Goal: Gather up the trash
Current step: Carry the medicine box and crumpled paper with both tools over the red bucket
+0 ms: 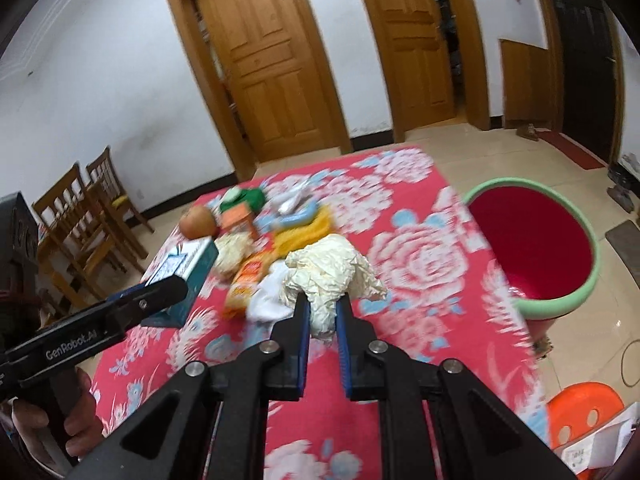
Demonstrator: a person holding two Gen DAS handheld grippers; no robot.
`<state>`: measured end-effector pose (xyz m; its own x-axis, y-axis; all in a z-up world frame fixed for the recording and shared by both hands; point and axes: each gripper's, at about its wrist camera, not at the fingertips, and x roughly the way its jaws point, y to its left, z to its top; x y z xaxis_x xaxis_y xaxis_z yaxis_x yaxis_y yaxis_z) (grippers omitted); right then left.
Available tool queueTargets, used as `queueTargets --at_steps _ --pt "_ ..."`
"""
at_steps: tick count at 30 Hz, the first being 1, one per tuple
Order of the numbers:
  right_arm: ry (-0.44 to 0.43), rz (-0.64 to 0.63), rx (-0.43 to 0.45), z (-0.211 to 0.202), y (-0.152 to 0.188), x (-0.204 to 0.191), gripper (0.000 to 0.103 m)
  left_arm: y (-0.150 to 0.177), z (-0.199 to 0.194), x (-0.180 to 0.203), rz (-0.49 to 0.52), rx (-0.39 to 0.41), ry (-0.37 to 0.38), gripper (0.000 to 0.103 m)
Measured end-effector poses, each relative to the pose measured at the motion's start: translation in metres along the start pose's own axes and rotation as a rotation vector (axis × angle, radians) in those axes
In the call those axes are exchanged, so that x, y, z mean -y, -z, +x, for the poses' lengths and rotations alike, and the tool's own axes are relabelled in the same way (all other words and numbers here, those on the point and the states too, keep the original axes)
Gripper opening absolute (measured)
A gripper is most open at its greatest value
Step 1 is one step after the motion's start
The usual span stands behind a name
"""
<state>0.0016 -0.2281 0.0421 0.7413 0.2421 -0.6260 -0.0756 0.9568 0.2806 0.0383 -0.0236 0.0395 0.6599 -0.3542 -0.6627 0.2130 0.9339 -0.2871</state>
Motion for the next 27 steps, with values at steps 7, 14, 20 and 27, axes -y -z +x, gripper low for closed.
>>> queueTargets --at_steps 7,14,20,27 --pt "0.07 0.083 0.06 -0.014 -0.015 0.051 0.014 -0.012 0.03 0.036 0.043 -0.063 0.051 0.039" --pt "0.091 0.16 0.046 -0.012 -0.012 0.089 0.014 -0.004 0.046 0.039 0.042 -0.131 0.024 0.041" --pt "0.078 0.177 0.051 -0.015 -0.008 0.095 0.014 0.007 0.048 0.036 0.089 -0.178 -0.037 0.059" --pt "0.066 0.178 0.037 -0.012 -0.003 0.091 0.015 0.029 0.053 0.035 0.123 -0.243 -0.052 0.065"
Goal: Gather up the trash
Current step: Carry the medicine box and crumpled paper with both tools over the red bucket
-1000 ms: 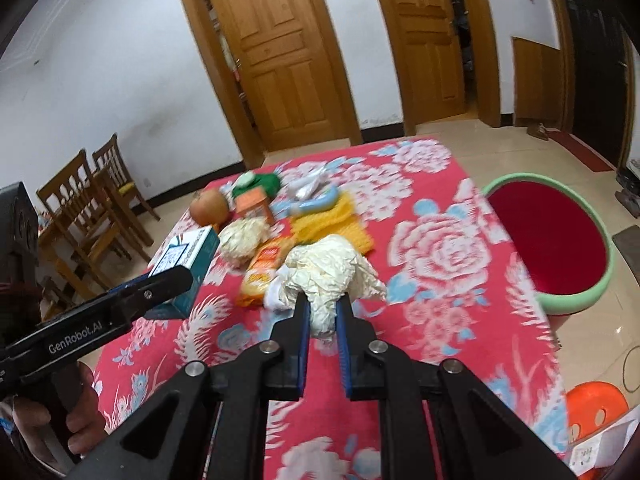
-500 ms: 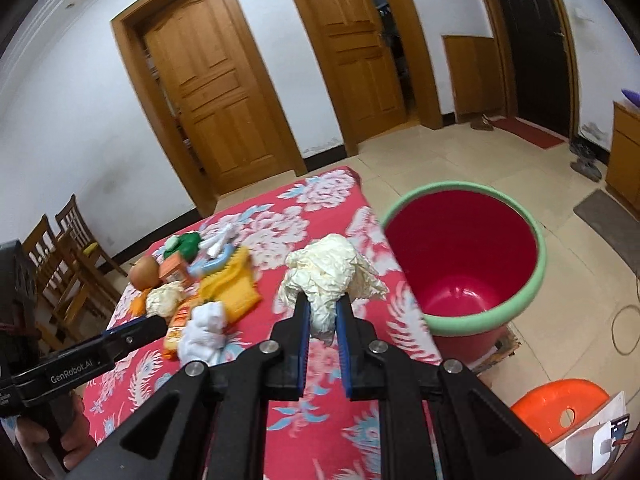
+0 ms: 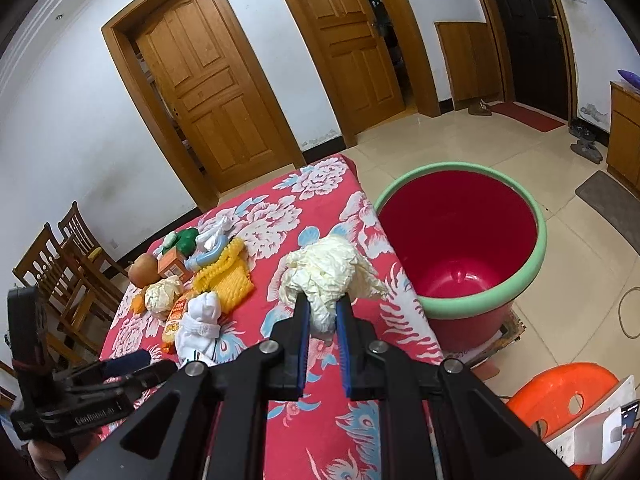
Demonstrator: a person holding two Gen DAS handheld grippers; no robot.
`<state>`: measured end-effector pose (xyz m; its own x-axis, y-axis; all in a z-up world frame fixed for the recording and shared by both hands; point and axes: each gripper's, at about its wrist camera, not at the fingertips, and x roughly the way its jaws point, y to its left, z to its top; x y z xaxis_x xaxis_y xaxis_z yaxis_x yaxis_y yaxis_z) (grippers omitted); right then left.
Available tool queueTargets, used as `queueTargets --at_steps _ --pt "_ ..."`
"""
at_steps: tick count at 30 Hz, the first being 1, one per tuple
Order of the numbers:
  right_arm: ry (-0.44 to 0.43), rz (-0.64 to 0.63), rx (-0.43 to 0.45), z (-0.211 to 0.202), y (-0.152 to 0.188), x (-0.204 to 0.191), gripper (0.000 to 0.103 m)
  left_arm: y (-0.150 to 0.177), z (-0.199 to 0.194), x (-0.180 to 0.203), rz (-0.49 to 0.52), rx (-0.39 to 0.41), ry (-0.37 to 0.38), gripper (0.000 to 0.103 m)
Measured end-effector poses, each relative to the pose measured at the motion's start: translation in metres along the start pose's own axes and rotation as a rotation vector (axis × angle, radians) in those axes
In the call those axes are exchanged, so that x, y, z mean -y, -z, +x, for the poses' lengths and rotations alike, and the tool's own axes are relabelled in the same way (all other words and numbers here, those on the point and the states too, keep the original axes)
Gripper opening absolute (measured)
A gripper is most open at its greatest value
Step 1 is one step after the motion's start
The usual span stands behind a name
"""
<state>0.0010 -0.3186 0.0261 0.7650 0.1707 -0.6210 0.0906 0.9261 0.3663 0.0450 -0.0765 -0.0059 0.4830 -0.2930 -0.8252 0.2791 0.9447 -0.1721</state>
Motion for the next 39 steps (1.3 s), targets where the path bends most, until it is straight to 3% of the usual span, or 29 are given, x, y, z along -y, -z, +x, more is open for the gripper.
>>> queueTargets --at_steps 8,12,14,15,20,22,29,39 --pt "-0.002 0.002 -0.003 0.0 0.002 0.0 0.015 0.014 0.011 0.01 0.048 -0.057 0.006 0.067" --pt "-0.001 0.004 0.002 -0.002 0.001 0.001 0.015 0.02 0.019 0.015 0.074 -0.07 -0.029 0.067" --pt "0.005 0.012 0.012 -0.003 0.0 0.004 0.015 0.022 0.023 0.015 0.08 -0.08 -0.038 0.061" --pt "0.007 0.017 0.015 -0.004 -0.001 0.005 0.015 0.024 0.026 0.014 0.078 -0.09 -0.028 0.056" --pt "0.02 0.042 0.022 -0.003 -0.006 0.018 0.015 0.021 0.022 0.015 0.053 -0.064 0.04 0.055" --pt "0.023 0.053 0.027 -0.004 -0.009 0.023 0.015 0.015 0.017 0.021 0.046 -0.051 0.087 0.055" --pt "0.034 0.102 0.056 -0.001 -0.022 0.042 0.015 -0.02 0.007 0.057 0.111 0.037 0.133 0.055" --pt "0.096 0.204 0.062 0.019 -0.038 0.078 0.015 -0.086 0.038 0.102 0.169 0.075 0.166 0.055"
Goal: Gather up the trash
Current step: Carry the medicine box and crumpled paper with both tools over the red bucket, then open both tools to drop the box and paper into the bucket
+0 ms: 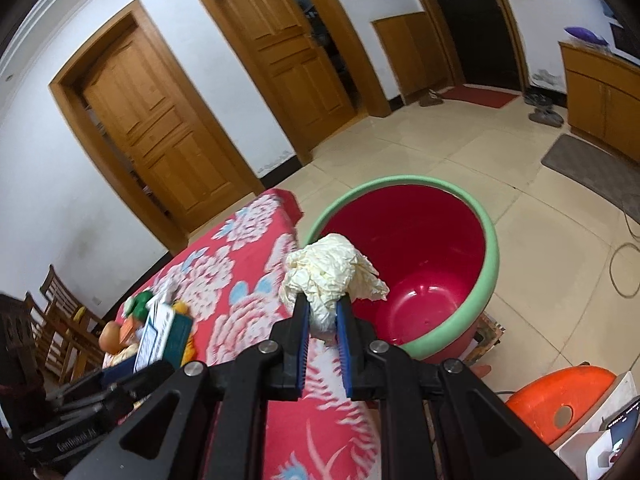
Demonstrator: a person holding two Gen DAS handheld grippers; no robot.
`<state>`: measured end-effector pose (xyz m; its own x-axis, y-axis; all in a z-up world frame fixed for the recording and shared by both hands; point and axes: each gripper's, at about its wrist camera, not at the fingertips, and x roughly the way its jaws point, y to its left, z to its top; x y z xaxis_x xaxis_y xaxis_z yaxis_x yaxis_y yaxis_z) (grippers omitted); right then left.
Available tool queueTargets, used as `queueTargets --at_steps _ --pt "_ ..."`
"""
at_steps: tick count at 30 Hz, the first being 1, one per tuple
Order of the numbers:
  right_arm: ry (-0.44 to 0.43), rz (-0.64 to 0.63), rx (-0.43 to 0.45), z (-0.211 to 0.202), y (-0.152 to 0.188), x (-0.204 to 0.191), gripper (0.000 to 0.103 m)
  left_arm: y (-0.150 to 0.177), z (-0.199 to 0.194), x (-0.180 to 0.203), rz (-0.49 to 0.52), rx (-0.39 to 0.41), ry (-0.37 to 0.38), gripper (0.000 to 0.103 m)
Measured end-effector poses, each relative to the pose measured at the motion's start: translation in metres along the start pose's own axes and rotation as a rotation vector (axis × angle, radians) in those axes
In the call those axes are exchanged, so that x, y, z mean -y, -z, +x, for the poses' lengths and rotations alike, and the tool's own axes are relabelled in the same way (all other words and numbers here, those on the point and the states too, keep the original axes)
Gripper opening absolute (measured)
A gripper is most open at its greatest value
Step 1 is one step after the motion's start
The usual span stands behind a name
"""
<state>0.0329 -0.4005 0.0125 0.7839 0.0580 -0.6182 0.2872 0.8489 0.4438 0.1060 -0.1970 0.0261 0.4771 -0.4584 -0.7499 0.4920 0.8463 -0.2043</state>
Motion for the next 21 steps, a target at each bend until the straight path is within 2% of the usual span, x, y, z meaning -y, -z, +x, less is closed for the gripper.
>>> queueTargets --at_steps 11,13,15,18,21 --pt "0.074 0.069 -0.02 0.036 -0.012 0.029 0.022 -0.043 0.066 0.022 0.05 -0.044 0.031 0.055" --pt "0.074 0.092 -0.025 0.038 -0.012 0.034 0.034 -0.047 0.076 0.024 0.05 -0.051 0.036 0.055" --pt "0.061 0.123 -0.015 0.036 -0.013 0.038 0.041 -0.049 0.083 0.026 0.048 -0.06 0.043 0.055" --pt "0.056 0.142 -0.002 0.029 -0.013 0.043 0.045 -0.051 0.093 0.031 0.048 -0.073 0.053 0.055" --pt "0.072 0.16 0.002 0.023 -0.013 0.048 0.054 -0.053 0.103 0.04 0.069 -0.074 0.058 0.055"
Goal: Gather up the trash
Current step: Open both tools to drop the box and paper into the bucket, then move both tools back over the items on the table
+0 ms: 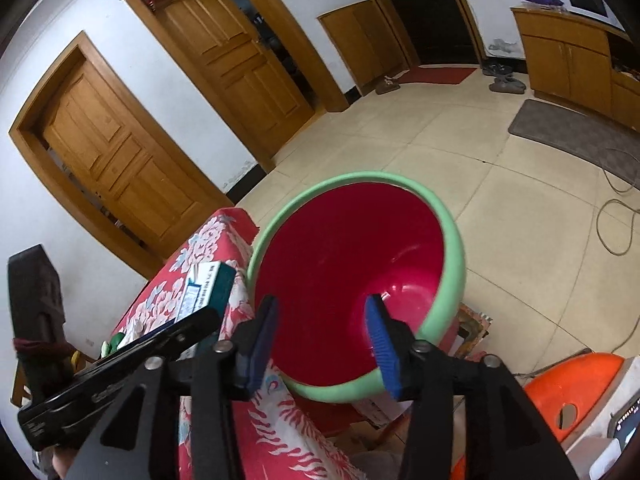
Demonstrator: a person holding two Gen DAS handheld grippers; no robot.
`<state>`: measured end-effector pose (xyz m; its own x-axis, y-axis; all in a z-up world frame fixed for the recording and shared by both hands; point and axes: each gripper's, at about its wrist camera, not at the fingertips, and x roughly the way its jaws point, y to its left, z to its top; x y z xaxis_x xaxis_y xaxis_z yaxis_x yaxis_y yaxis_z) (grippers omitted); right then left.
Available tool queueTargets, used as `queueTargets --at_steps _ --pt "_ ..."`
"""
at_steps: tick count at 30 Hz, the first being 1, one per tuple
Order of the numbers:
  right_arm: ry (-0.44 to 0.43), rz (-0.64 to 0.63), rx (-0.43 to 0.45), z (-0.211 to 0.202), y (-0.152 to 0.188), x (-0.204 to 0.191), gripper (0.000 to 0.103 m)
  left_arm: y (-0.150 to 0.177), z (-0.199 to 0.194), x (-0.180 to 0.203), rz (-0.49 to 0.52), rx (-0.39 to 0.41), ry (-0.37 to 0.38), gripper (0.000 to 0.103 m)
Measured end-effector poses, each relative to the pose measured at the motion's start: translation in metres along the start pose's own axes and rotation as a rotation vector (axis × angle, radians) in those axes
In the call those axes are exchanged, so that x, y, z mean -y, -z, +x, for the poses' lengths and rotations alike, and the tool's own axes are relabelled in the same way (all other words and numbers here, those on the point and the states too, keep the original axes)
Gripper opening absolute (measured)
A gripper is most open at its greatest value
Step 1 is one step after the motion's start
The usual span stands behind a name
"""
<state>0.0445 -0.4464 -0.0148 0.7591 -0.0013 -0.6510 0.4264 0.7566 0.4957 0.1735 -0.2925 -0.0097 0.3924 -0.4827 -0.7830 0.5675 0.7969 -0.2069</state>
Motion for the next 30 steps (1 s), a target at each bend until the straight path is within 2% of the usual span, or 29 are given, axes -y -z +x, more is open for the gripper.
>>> queueTargets --at_steps 5,7,8,13,18,30 --pt "0.015 0.011 -0.028 -0.007 0.004 0.007 0.058 -0.008 0.016 0.009 0.021 -0.001 0.0 0.056" --pt "0.022 0.012 -0.02 -0.01 0.004 0.011 0.06 -0.011 0.02 0.012 0.022 -0.007 -0.009 0.065" --pt "0.023 0.014 -0.015 -0.012 0.004 0.012 0.061 -0.012 0.021 0.012 0.016 -0.011 -0.021 0.066" --pt "0.033 0.022 -0.004 -0.016 0.004 0.018 0.065 -0.01 0.015 0.006 -0.011 -0.001 -0.035 0.066" --pt "0.028 0.014 -0.003 -0.017 0.007 0.016 0.07 -0.004 0.0 -0.003 -0.043 0.009 -0.061 0.07" --pt "-0.01 -0.028 0.002 -0.034 0.018 -0.001 0.076 0.019 -0.053 -0.022 -0.129 0.036 -0.04 0.07"
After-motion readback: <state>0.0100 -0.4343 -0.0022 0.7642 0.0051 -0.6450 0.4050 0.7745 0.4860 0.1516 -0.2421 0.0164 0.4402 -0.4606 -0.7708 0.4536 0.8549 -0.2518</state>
